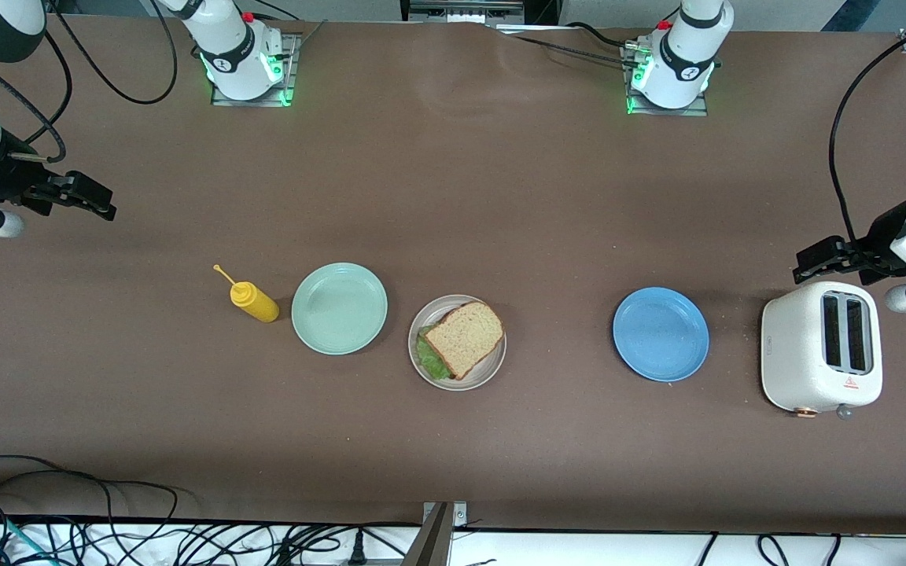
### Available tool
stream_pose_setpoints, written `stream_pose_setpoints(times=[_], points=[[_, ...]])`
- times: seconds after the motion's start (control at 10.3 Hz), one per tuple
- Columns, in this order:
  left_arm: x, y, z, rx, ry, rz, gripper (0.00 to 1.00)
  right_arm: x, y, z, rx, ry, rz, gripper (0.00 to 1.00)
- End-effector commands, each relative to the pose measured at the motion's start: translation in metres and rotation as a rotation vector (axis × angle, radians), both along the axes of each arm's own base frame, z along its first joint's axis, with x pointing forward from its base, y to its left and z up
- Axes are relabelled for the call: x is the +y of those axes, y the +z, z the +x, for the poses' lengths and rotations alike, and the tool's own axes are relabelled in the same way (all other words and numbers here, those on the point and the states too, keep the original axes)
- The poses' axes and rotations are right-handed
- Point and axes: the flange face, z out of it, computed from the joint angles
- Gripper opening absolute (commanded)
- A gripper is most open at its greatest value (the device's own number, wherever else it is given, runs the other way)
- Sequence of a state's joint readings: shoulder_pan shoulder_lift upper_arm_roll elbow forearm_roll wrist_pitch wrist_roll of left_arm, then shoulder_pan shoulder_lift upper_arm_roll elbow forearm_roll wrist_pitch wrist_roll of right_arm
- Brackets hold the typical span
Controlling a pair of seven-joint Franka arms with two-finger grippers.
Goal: Make sandwich on beige plate with both arms
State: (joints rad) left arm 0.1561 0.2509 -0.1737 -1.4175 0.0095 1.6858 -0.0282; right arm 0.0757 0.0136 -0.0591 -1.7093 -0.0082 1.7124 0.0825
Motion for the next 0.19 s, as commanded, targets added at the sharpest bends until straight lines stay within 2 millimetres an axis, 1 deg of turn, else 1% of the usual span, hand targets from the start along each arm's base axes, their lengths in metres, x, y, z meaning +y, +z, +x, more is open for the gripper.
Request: stream_pose_setpoints(times=[0.0, 0.1], points=[[-0.0008, 0.0042, -0.0072, -0.012, -0.024, -0.003, 1.00, 0.0075, 0.0048, 0.0045, -0.006, 0.011, 0.000, 1.00], [-0.0017, 0.0042, -0.0072, -0.012, -0.026, -0.003, 1.00, 0.0075, 0.0048, 0.0045, -0.006, 0.009, 0.000, 1.00]])
